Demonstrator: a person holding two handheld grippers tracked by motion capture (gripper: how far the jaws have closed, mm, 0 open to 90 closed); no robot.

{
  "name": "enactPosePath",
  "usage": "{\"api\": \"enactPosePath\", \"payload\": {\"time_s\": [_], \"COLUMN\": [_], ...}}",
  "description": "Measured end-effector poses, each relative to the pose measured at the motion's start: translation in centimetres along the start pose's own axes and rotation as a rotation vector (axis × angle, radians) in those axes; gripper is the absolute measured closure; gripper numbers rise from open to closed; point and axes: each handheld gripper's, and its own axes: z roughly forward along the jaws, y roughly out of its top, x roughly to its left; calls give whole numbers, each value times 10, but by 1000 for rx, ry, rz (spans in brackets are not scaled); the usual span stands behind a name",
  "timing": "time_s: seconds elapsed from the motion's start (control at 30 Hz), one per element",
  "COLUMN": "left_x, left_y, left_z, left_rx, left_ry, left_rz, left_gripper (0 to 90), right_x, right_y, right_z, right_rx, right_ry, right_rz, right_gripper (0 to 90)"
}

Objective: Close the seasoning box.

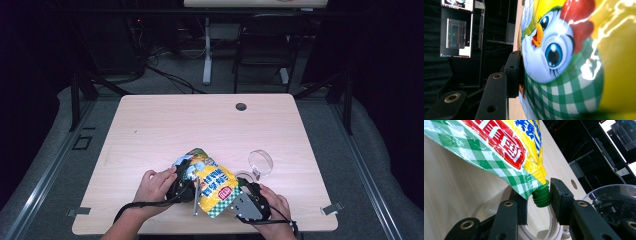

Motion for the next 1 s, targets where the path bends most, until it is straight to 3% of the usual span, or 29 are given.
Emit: {"api": "enactPosePath", "payload": {"time_s": [1.0], "left_x": [8], "left_y": [4], "left_z": [-3], "left_rx": [7], "left_ry": [15], "left_rz": [35], "left_gripper": [599], "right_x": [-2], "right_y": [0], "right_z": [1], "right_rx": [-20], "right_ry": [10], "right_rz": [62], "right_gripper": [693]}}
